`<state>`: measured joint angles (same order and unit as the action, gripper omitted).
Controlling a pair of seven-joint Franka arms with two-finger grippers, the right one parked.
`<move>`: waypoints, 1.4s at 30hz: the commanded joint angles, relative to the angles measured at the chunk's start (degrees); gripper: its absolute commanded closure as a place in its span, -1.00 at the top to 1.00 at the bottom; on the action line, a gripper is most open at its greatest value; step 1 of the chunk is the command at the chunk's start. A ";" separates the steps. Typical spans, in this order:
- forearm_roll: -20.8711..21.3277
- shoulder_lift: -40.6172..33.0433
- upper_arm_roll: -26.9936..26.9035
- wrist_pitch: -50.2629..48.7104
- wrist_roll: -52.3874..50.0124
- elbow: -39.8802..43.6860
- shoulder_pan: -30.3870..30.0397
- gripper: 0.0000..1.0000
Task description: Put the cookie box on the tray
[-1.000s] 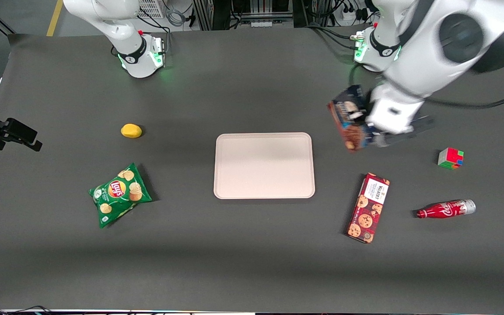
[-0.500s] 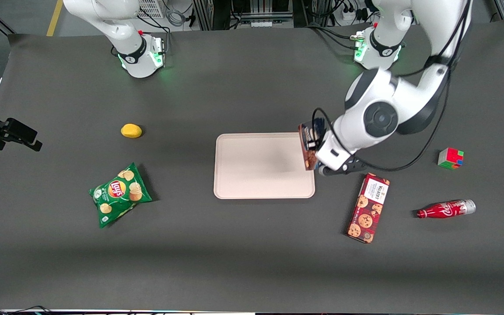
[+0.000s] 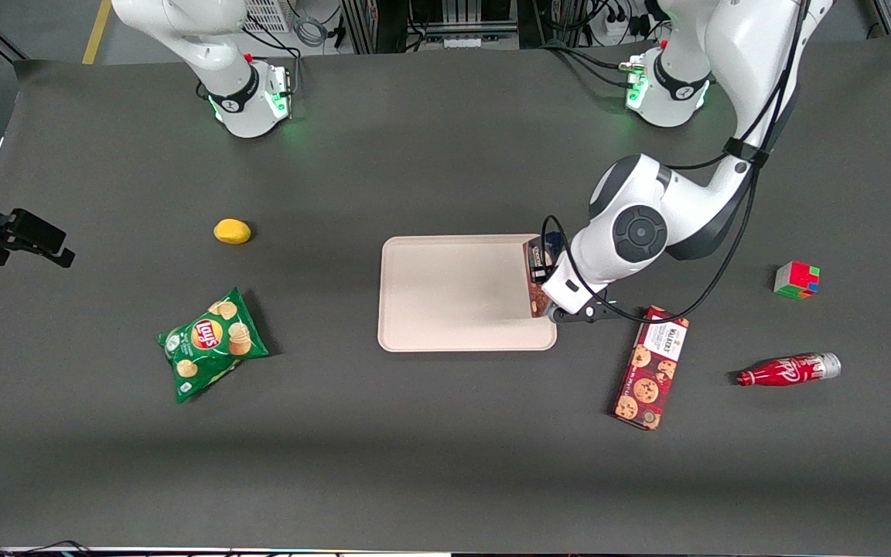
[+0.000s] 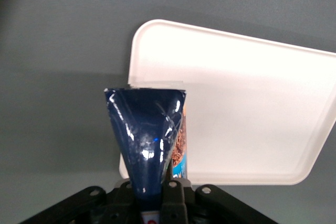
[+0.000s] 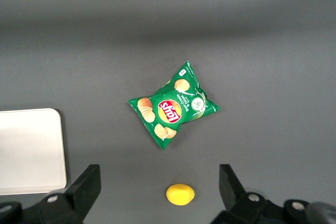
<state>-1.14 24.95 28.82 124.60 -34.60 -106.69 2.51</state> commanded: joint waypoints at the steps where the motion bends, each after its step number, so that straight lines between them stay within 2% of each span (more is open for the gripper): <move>1: 3.85 0.63 0.01 1.08 0.59 -0.10 0.39 -0.89; 3: 4.91 1.06 0.10 1.87 0.59 -0.19 0.39 -0.89; 13: 5.01 1.59 0.80 6.79 0.59 -1.24 0.30 -0.88; 22: 7.91 2.38 0.80 7.33 0.50 -1.95 0.30 -0.60; 23: 7.91 2.47 0.71 7.41 0.50 -1.86 0.30 -0.50; 24: 7.91 2.65 0.80 7.59 0.50 -1.86 0.30 -0.32; 26: 7.91 2.91 0.71 7.59 0.41 -1.86 0.39 0.32; 27: 7.99 3.00 0.80 7.68 0.41 -1.86 0.39 0.55; 30: 7.99 3.44 0.80 8.29 0.32 -1.86 0.30 1.00; 42: 7.03 0.90 0.54 5.32 -1.26 -1.42 -0.31 1.00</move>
<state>5.98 28.41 29.52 132.31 -34.70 -108.20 2.59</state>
